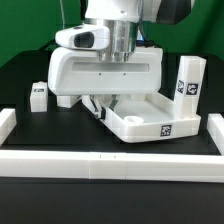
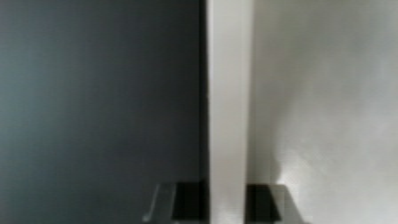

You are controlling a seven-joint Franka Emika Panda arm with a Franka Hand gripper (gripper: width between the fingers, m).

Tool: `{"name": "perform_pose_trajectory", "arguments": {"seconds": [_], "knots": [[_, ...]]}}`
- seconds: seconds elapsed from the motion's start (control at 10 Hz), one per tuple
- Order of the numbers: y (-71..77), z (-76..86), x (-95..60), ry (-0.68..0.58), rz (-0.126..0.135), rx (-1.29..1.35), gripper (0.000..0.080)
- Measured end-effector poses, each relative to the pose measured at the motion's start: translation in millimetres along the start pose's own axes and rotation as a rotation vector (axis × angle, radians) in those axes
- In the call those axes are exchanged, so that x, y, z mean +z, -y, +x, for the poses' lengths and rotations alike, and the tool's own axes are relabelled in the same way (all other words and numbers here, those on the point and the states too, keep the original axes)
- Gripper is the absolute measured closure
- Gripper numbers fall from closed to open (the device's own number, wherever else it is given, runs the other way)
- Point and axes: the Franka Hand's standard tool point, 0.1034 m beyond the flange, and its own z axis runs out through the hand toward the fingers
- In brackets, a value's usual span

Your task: Assemble desk

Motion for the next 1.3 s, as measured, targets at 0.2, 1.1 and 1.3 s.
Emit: {"name": "perform_pose_trajectory", "arguments": {"seconds": [0.2,1.1,1.3], "knots": [[4.5,19.2,0.6,-0.014,-0.006,-0.091,0.0739],[2.4,55.1,-5.9,-0.039,-0.046,-0.610,0.0739],[1.8,59.7,-6.7,-0.026,-0.048,-0.735,0.0739]]}}
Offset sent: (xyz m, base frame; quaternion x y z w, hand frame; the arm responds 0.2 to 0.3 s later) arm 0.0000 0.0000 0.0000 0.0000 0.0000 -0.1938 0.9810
